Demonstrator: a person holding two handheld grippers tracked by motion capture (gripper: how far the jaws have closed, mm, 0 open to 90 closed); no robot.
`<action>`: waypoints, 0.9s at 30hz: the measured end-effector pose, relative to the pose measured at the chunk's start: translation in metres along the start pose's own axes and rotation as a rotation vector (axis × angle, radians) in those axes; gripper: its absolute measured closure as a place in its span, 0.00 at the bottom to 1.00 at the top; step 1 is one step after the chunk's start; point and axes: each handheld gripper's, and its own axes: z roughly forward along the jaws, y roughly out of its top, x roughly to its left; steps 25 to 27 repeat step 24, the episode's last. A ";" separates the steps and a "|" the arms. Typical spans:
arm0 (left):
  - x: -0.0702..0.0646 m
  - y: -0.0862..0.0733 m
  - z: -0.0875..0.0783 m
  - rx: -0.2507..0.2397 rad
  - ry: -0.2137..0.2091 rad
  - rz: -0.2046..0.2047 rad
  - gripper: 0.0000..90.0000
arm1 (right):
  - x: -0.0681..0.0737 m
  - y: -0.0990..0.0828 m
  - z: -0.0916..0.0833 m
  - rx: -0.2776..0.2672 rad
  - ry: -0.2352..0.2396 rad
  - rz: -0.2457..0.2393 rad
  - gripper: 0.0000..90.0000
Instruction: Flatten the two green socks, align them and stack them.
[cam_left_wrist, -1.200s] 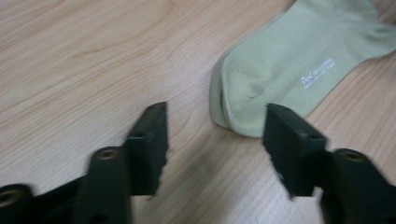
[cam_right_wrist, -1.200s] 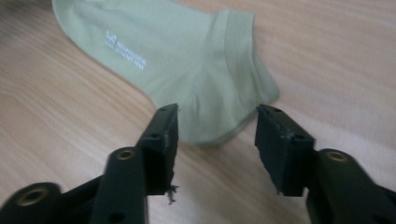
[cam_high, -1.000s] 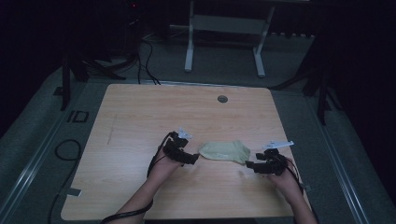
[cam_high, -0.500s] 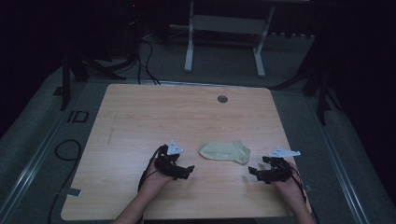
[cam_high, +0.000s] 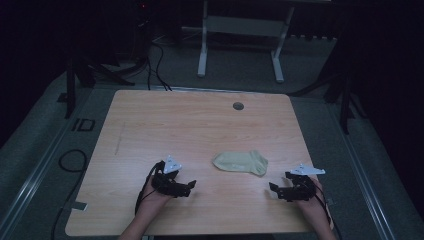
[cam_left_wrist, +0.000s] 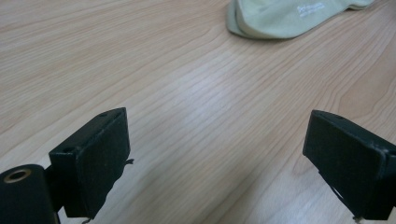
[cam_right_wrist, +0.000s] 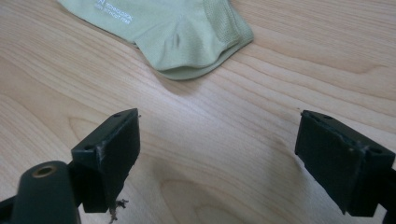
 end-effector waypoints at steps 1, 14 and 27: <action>0.001 -0.002 -0.002 -0.003 0.000 -0.003 0.08 | 0.000 0.000 0.000 0.000 0.000 0.000 0.15; 0.010 -0.024 -0.016 0.010 -0.003 -0.036 0.08 | -0.004 -0.012 -0.010 -0.001 -0.027 0.020 0.16; 0.016 -0.034 -0.022 -0.036 0.006 -0.048 0.08 | -0.003 -0.014 -0.011 -0.026 -0.041 0.008 0.16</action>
